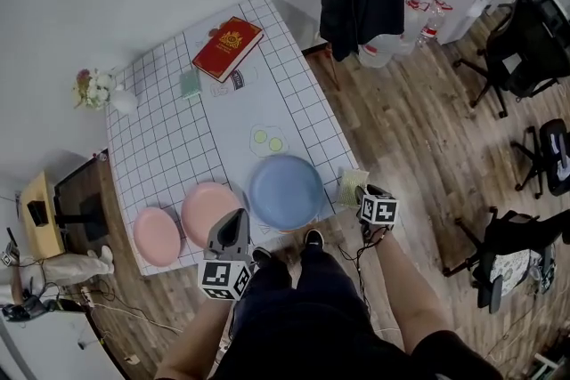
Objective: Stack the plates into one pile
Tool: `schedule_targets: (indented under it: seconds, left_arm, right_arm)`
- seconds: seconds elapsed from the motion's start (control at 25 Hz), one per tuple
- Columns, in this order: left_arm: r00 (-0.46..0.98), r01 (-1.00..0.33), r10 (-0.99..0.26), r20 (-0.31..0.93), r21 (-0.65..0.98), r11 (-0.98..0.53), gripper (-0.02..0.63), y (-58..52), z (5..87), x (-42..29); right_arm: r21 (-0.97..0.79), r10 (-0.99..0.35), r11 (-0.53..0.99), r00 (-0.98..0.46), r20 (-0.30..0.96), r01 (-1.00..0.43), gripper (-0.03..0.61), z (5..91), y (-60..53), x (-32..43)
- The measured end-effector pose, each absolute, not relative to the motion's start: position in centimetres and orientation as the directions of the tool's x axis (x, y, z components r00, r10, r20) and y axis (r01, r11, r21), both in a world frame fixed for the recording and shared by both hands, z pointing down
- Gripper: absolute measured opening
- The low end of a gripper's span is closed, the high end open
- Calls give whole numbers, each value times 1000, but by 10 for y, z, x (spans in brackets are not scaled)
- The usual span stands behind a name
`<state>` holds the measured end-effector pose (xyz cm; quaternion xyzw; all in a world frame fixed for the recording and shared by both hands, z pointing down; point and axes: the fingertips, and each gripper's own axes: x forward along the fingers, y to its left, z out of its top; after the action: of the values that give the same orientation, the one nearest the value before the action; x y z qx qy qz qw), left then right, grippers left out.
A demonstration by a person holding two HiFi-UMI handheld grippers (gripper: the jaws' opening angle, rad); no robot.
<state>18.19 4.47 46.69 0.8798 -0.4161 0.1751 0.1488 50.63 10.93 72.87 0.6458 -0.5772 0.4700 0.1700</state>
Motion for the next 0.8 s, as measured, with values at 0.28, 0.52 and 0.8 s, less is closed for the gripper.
schedule_targets:
  seconds: [0.28,0.52,0.8]
  left_arm:
    - [571,-799,-687,449,112,-590,-5,36,473,177]
    - [545,-820,-693,472,126,-558,-5,34,483,162]
    - [541,-824,-692,479,136,-550,-5,34,486,155]
  right_arm:
    - [-319,-528,-320,-112,842,-892,153,757,116,502]
    - [-348,-536,-370,-108,838,-861,161,762,116,504]
    - [-290,-520,-361,-66,851,-886,130,759,114,502]
